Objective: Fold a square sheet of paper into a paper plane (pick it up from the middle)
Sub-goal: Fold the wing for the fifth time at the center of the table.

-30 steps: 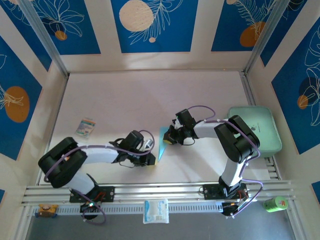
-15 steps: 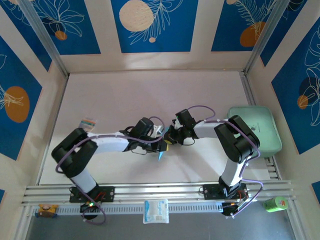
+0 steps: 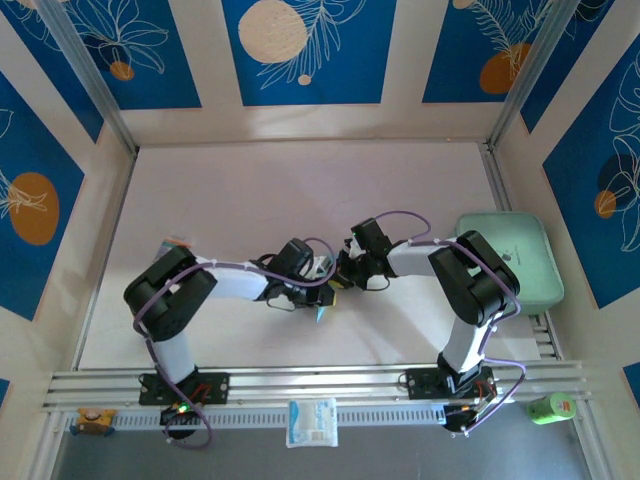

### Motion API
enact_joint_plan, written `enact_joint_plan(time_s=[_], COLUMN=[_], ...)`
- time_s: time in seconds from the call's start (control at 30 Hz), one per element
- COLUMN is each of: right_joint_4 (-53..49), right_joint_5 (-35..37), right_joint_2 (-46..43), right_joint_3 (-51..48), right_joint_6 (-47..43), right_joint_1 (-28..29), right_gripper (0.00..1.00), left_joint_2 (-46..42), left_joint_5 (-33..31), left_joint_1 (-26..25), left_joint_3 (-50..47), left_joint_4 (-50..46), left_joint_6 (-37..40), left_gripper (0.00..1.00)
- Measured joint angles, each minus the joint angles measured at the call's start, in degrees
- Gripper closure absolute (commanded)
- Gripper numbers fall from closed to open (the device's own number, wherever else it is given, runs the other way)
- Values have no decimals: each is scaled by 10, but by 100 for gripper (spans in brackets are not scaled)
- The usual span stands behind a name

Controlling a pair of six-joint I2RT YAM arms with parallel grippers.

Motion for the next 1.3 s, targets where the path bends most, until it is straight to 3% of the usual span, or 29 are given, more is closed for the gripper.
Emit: enact_joint_plan(time_s=[0.5, 0.93, 1.1, 1.3], right_joint_4=[0, 0, 0, 0], right_joint_5=[0, 0, 0, 0], right_joint_2=[-1, -1, -1, -1], right_joint_3=[-1, -1, -1, -1], right_joint_6=[2, 2, 2, 2], right_joint_1=[0, 0, 0, 0], right_gripper=[92, 92, 92, 92], left_joint_2=[-37, -135, -186, -145], left_joint_5=[10, 15, 15, 11], left_joint_1=[3, -4, -4, 13], left_joint_3=[-111, -157, -150, -78], left_joint_4=[123, -9, -19, -9], left_joint_6=[-36, -14, -13, -11], left_gripper=[94, 95, 95, 94])
